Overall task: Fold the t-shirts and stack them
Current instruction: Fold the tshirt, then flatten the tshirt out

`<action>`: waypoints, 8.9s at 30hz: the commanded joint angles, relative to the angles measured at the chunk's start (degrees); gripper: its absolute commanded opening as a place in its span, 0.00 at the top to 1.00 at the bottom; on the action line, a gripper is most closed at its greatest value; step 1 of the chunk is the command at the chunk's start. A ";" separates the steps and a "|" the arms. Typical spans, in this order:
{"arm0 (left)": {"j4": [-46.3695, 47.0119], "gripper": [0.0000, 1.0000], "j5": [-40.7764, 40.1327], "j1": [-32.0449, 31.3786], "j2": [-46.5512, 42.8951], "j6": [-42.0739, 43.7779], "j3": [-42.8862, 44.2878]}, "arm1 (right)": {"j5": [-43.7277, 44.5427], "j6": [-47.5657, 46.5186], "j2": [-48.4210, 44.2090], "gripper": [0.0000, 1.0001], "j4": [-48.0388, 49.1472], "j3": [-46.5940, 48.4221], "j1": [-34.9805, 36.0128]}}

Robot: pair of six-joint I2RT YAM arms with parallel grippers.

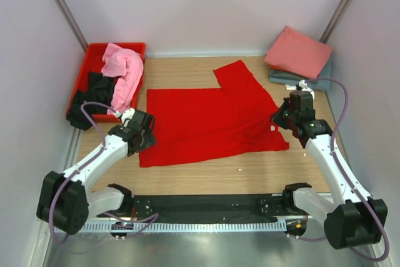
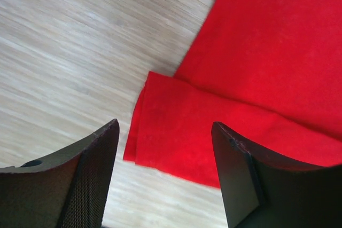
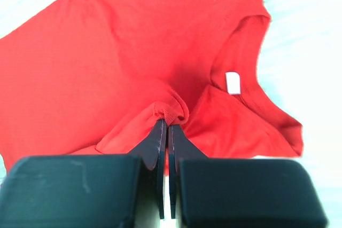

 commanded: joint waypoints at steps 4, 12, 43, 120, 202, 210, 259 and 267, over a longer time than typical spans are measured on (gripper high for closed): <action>13.23 0.31 -3.14 2.06 5.75 -0.74 -2.48 | 1.14 -2.19 -6.71 0.99 -8.19 -0.68 0.29; 15.79 0.32 -2.88 2.86 10.41 0.32 -1.33 | 9.84 -0.70 -8.75 0.99 -10.58 1.51 0.11; 15.70 0.52 2.84 2.77 1.81 0.94 -2.65 | 15.38 -0.26 22.52 0.99 -0.82 20.90 -1.38; -13.48 0.57 -5.97 -17.54 -10.95 -18.40 -4.85 | -6.41 8.35 -7.96 0.95 2.25 -21.07 -34.34; 16.56 0.61 4.07 3.30 0.22 -2.58 -9.95 | 17.05 -5.36 10.85 0.52 -19.11 9.52 21.12; 20.09 0.62 2.84 3.30 8.04 -2.31 -5.82 | 16.79 -5.45 11.38 0.32 -17.61 7.41 21.12; 11.40 1.00 8.37 1.71 -9.17 0.59 -5.64 | 18.46 -3.78 13.92 0.09 -17.43 13.29 21.03; 7.09 1.00 8.72 1.01 -14.02 1.38 -5.64 | 21.97 -3.60 22.18 0.25 -17.96 17.86 21.03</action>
